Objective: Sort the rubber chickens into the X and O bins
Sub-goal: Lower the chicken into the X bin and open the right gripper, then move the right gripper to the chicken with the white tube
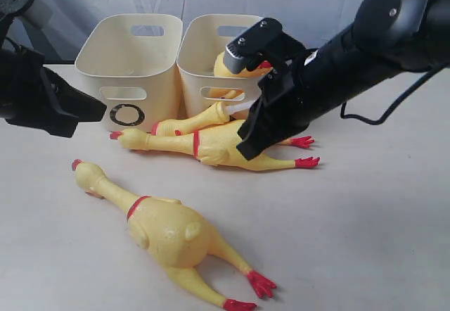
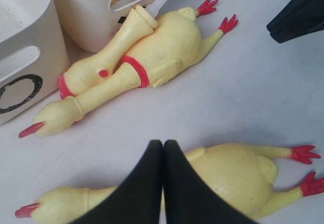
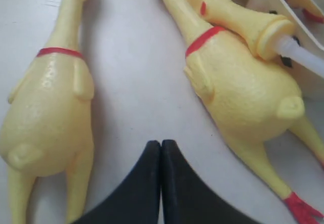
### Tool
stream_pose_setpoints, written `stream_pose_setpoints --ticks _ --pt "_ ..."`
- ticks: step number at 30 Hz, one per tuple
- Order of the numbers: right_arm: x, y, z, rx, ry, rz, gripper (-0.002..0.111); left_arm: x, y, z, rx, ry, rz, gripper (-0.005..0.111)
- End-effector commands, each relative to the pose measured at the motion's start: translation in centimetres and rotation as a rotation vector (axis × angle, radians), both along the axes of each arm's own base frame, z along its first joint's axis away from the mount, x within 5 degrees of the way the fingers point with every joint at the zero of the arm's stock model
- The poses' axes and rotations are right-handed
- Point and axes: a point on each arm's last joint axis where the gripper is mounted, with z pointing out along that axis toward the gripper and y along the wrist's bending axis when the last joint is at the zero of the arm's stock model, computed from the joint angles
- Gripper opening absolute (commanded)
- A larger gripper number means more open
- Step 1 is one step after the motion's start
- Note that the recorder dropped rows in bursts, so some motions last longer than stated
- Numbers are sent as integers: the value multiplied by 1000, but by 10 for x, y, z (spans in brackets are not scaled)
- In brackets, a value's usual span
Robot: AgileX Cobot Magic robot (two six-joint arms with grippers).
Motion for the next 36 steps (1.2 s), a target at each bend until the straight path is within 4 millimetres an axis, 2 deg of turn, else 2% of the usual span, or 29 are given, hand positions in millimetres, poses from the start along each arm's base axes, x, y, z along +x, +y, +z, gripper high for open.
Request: stream_pose_setpoints --ticks 1,9,13,20,26,28,36 --pt "2 -8 -13 53 4 -201 -1 0 -2 2 -1 1 -14 0" --pt "-4 -25 -49 219 88 -632 -1 0 -2 2 -1 1 -14 0" --pt "-6 -36 -60 287 97 -821 -1 0 -2 2 -1 1 -14 0" --pt "0 -44 -59 342 44 -965 -1 0 -2 2 -1 1 -14 0" --pt "5 -50 -57 483 79 -1168 -1 0 -1 2 0 0 -13 0" --pt "5 -49 -56 517 98 -1192 -1 0 -1 2 0 0 -13 0" --pt "4 -49 -56 521 20 -1094 -1 0 -1 2 5 -1 -15 0"
